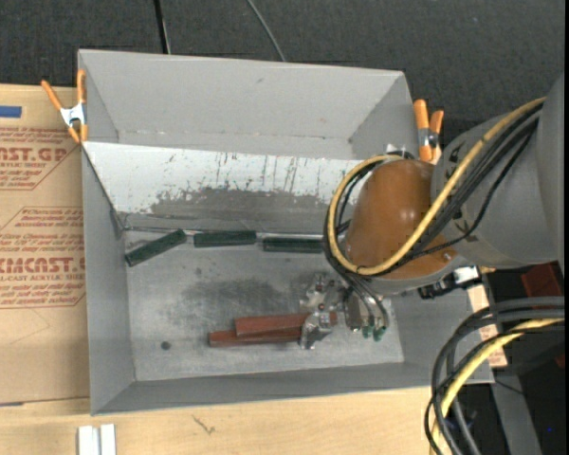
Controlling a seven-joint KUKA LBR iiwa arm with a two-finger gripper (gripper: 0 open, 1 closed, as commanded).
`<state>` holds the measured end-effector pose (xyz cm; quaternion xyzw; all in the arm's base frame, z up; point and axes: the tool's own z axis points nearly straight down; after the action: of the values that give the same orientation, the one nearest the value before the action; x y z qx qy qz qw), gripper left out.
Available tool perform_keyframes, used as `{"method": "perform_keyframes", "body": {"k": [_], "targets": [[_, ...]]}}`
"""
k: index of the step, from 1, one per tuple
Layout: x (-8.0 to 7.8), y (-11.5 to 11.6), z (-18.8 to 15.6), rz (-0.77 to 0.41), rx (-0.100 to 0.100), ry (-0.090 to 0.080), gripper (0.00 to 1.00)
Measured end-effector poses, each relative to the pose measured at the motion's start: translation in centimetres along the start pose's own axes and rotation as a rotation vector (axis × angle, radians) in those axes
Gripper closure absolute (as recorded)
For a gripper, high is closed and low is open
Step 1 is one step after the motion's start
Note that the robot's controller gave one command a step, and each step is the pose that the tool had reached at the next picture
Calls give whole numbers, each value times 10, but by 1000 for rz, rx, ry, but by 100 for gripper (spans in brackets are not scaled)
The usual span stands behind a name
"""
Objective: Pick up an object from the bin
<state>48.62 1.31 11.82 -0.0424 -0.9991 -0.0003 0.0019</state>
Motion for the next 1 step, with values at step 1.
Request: {"method": "perform_keyframes", "body": {"k": [1], "targets": [[-1,0,-14,0,0,-3,100]]}}
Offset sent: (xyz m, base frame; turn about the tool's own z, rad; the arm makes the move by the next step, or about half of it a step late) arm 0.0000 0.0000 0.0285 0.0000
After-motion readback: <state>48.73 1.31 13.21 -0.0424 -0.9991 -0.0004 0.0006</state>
